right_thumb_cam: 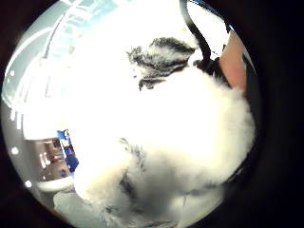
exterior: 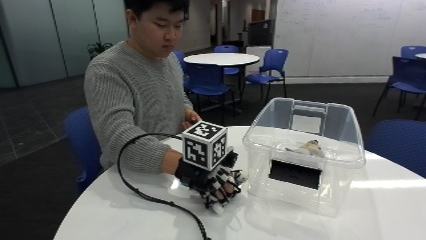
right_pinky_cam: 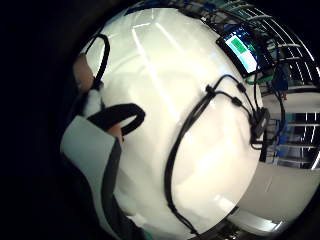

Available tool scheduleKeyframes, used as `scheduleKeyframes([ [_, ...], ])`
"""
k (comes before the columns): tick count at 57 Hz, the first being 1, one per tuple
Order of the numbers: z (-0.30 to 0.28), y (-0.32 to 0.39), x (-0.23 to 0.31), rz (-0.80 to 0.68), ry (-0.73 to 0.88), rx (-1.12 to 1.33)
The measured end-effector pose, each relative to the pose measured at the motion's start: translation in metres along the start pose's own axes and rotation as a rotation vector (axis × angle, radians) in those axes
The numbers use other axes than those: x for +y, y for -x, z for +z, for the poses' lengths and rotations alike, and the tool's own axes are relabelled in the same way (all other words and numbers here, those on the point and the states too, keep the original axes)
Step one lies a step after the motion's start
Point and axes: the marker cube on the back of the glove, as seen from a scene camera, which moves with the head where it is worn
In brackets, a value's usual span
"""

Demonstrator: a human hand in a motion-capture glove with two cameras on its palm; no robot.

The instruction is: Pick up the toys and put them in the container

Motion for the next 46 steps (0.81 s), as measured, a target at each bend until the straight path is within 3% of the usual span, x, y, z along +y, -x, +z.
scheduleKeyframes([
  [7,-0.053,-0.020,0.003,0.017,-0.027,-0.003],
  [18,-0.193,-0.044,-0.014,0.071,-0.210,-0.033],
  [24,-0.238,-0.035,-0.020,0.061,-0.260,-0.016],
  [37,-0.237,-0.001,-0.051,0.007,-0.238,-0.037],
  [46,-0.216,0.087,-0.090,-0.113,-0.164,-0.182],
])
